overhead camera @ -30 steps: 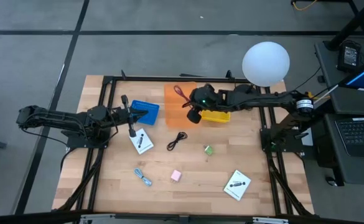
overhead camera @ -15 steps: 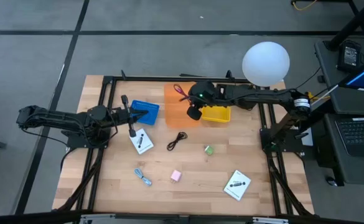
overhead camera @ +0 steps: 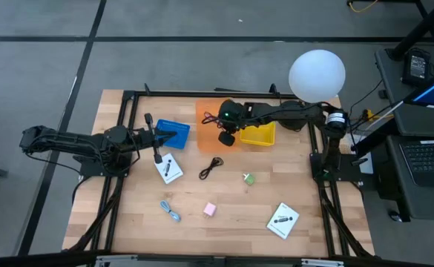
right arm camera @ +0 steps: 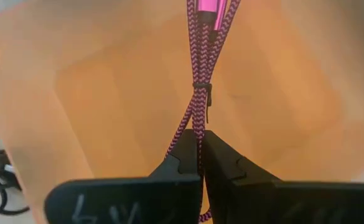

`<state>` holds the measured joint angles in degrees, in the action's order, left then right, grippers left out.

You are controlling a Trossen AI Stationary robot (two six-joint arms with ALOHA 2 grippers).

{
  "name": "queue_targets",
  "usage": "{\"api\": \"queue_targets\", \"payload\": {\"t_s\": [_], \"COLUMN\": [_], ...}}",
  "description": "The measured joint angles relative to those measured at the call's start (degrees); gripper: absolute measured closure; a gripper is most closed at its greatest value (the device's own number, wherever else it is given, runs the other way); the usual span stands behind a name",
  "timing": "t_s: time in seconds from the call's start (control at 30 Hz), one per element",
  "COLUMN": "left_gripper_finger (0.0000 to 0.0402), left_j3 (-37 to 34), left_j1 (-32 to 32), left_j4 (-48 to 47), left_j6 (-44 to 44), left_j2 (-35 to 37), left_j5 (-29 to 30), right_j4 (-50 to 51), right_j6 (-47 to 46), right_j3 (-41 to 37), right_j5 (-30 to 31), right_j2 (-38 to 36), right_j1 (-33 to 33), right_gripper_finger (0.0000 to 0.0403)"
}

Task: Pick and place items into bin
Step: Put the pink charger cable into the orange bin, then put the top white USB box into the yellow bin

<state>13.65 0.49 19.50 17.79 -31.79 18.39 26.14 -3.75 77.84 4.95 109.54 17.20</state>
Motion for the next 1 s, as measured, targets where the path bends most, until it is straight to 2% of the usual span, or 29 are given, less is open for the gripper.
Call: {"api": "queue_targets", "payload": {"t_s": [0.13, 0.6, 1.0], "left_gripper_finger": [0.0398, 0.0398, 0.0398], "left_j3": [0.0, 0.0, 0.0], "left_j1": [0.0, 0.0, 0.0], "left_j4": [0.0, -1.6, -2.2], "left_j6": [0.0, -0.1, -3.0], "left_j2": [0.0, 0.0, 0.0], "left_j5": [0.0, 0.0, 0.0], "right_j4": [-1.6, -2.1, -2.0], "right_j6": [1.2, 1.3, 1.3], "right_j3": [0.0, 0.0, 0.0], "right_j5": [-2.2, -2.2, -2.1], "right_j2": [1.9, 2.5, 2.5], "right_j1": [0.1, 0.1, 0.1], "right_gripper_finger": [0.0403, 0.0401, 0.0338]}}
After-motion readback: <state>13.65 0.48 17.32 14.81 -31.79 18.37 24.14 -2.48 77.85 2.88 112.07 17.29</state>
